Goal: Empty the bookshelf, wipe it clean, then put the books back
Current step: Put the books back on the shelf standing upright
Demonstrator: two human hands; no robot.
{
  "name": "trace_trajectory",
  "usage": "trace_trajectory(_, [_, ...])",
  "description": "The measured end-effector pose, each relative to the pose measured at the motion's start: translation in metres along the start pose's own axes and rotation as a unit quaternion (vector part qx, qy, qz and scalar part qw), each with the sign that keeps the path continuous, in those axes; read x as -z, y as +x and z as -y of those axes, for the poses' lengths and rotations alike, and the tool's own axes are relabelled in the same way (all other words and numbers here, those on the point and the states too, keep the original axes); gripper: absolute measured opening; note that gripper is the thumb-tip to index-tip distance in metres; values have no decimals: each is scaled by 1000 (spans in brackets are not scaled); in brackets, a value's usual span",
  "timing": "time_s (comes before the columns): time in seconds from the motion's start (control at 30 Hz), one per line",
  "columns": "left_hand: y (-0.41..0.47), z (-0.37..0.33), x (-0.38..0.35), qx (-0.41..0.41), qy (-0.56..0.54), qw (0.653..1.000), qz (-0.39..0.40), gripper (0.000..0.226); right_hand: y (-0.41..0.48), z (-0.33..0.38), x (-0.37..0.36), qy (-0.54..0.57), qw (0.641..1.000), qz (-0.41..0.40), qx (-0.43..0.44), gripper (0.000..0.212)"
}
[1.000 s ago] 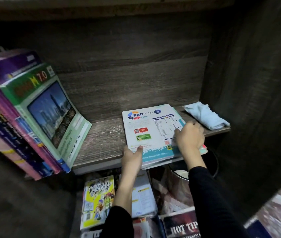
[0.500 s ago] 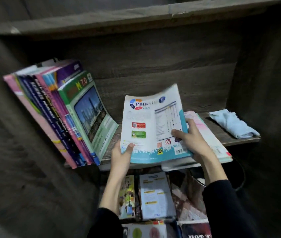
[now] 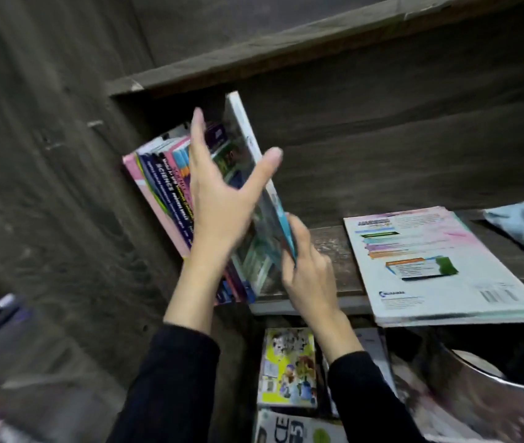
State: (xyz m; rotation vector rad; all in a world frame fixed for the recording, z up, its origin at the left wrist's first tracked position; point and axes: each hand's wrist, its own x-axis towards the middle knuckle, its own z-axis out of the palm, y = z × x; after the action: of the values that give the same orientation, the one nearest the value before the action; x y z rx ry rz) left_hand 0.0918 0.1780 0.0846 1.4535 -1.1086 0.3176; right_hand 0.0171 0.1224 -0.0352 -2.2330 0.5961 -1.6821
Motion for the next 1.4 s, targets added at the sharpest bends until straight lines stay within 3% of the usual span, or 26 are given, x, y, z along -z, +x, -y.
trace_trajectory(0.07, [16,-6,4,-30,68,996,48,105,-5,4,-19,-13,1000,-10,15,52])
trace_trajectory(0.23, [23,18,17,-62,174,981,67,80,-19,8,-54,-8,1000,-7,1,66])
trace_trajectory(0.37, [11,47,30,-58,271,960,43,71,-25,5,-70,51,987,131,-82,78])
trace_trajectory(0.53, [8,69,34,-79,361,927,67,69,-26,-2,-76,58,958,241,-142,68])
trace_trajectory(0.67, [10,60,35,-71,404,908,86,70,-17,-25,-67,140,918,329,-173,84])
trace_trajectory(0.77, [16,51,46,-58,425,892,143,88,-21,-42,-62,234,853,400,-238,102])
trace_trajectory(0.83, [22,46,53,-57,445,876,175,97,-23,-50,-57,232,836,418,-270,102])
trace_trajectory(0.93, [26,46,59,-73,471,861,175,98,-26,-52,-58,204,852,389,-287,94])
trace_trajectory(1.07, [22,54,57,-93,465,870,131,92,-30,-44,-66,154,878,365,-270,85])
trace_trajectory(1.4, [18,67,49,-125,436,887,88,86,-36,-40,-70,97,895,365,-238,79])
